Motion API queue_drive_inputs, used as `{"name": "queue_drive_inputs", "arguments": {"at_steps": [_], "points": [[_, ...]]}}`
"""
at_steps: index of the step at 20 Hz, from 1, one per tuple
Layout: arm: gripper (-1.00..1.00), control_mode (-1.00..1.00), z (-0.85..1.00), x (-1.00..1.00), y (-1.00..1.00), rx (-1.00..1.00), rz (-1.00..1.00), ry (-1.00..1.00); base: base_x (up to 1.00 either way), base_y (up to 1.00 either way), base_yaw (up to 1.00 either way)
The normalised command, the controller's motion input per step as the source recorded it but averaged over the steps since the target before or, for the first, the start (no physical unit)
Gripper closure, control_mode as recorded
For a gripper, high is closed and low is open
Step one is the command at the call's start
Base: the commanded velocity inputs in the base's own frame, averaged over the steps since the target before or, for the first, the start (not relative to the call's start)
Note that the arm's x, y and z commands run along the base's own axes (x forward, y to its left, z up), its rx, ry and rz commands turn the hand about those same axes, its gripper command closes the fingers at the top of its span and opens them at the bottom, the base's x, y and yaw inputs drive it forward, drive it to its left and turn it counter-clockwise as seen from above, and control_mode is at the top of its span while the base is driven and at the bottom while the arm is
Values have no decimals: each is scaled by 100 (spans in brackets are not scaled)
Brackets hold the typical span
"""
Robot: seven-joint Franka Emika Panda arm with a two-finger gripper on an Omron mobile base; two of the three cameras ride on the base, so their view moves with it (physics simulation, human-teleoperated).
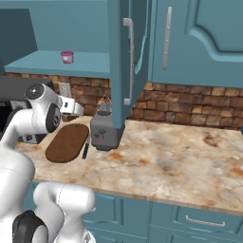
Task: Pick the bread, place it on the cutting board, pick the jam, place it on the counter, and close the cabinet.
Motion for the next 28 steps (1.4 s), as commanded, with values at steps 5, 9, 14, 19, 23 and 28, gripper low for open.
{"name": "queue_drive_inputs", "arguments": {"at_steps": [5,9,14,19,23,28], "points": [[100,-100,-24,16,26,0,0,0,0,0,0],[100,-100,-17,9,13,3,0,0,0,0,0],[100,-100,-21,7,10,4,0,0,0,0,0],[100,-100,-22,7,11,1,1,0,0,0,0],[100,-100,-23,1,10,0,1,3,0,0,0],[100,-100,-27,0,7,0,2,4,0,0,0]]}}
